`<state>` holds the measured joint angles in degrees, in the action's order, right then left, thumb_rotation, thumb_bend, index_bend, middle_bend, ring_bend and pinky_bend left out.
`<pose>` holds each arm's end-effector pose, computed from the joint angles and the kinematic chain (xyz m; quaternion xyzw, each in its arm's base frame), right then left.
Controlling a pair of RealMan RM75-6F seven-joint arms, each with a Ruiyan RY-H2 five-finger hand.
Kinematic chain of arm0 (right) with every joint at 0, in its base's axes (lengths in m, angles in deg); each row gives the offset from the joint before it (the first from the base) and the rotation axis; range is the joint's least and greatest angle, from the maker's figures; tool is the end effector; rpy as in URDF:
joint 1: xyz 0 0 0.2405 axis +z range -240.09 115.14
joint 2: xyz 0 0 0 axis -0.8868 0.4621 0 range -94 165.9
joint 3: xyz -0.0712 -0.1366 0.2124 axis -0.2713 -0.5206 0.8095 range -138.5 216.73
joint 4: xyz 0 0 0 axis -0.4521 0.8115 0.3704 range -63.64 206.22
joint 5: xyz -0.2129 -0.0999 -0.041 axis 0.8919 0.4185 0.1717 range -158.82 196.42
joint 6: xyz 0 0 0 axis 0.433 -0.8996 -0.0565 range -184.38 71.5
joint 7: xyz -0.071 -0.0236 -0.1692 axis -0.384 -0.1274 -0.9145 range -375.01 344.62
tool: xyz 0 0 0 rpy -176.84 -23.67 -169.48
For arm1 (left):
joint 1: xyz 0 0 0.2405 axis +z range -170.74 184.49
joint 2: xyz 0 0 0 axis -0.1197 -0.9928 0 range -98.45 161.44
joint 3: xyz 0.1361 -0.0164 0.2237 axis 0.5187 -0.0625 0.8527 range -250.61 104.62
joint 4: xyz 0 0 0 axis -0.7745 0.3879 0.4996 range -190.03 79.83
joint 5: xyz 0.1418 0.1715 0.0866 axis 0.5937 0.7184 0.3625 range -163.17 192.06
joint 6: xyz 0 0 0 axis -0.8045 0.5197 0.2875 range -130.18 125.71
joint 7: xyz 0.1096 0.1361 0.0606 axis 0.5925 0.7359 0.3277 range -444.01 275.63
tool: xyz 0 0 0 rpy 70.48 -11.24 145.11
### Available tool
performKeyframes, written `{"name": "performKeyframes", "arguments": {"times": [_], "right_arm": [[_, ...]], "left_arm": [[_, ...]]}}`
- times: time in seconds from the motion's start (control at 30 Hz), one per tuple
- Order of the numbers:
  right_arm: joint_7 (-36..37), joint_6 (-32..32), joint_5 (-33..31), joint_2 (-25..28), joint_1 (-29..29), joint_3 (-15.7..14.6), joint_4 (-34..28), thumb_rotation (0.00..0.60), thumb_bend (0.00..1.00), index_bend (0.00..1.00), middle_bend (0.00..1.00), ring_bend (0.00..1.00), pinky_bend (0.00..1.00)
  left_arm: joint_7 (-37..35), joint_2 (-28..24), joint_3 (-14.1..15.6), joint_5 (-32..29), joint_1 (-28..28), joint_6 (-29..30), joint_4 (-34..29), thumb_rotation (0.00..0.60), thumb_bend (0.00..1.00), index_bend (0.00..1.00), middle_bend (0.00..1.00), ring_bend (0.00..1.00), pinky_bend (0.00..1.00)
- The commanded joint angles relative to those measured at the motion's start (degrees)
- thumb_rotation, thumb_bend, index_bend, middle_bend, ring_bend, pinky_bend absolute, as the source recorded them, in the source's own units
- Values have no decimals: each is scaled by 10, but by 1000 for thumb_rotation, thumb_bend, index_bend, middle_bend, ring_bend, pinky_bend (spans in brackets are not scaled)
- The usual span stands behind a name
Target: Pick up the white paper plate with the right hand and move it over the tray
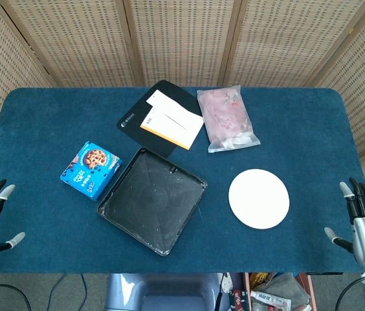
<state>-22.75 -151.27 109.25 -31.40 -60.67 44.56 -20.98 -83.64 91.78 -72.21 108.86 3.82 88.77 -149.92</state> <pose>-0.3047 -0.2144 0.1489 0.5720 -0.3021 0.4252 0.6331 -0.3052 0.1977 0.1487 -0.6284 -0.3455 -0.4085 0.5647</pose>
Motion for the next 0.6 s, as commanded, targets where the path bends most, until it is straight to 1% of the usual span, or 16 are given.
{"name": "performKeyframes", "arguments": {"times": [0.03, 0.2, 0.33, 0.47, 0.53, 0.6], "right_arm": [[-4, 3, 2, -1, 1, -2, 2, 600, 0, 0, 0, 0, 59], [-21, 22, 18, -7, 9, -14, 6, 600, 0, 0, 0, 0, 54], [-15, 44, 73, -57, 34, -37, 54, 600, 0, 0, 0, 0, 52], [-27, 71, 110, -96, 60, -48, 101, 600, 0, 1, 0, 0, 51], [-26, 86, 121, -115, 76, -49, 119, 600, 0, 15, 0, 0, 51], [-48, 100, 134, -141, 96, -43, 150, 600, 0, 51, 0, 0, 51]], "left_arm": [[0, -1, -1, -1, 1, 2, -1, 600, 0, 0, 0, 0, 0], [0, -1, -1, -4, 1, -1, -3, 600, 0, 0, 0, 0, 0], [3, 1, -5, -9, -3, -8, -4, 600, 0, 0, 0, 0, 0], [9, 4, -8, -17, -8, -19, -3, 600, 0, 0, 0, 0, 0], [13, 5, -9, -23, -9, -24, -3, 600, 0, 0, 0, 0, 0], [16, 6, -11, -31, -10, -31, -4, 600, 0, 0, 0, 0, 0]]}}
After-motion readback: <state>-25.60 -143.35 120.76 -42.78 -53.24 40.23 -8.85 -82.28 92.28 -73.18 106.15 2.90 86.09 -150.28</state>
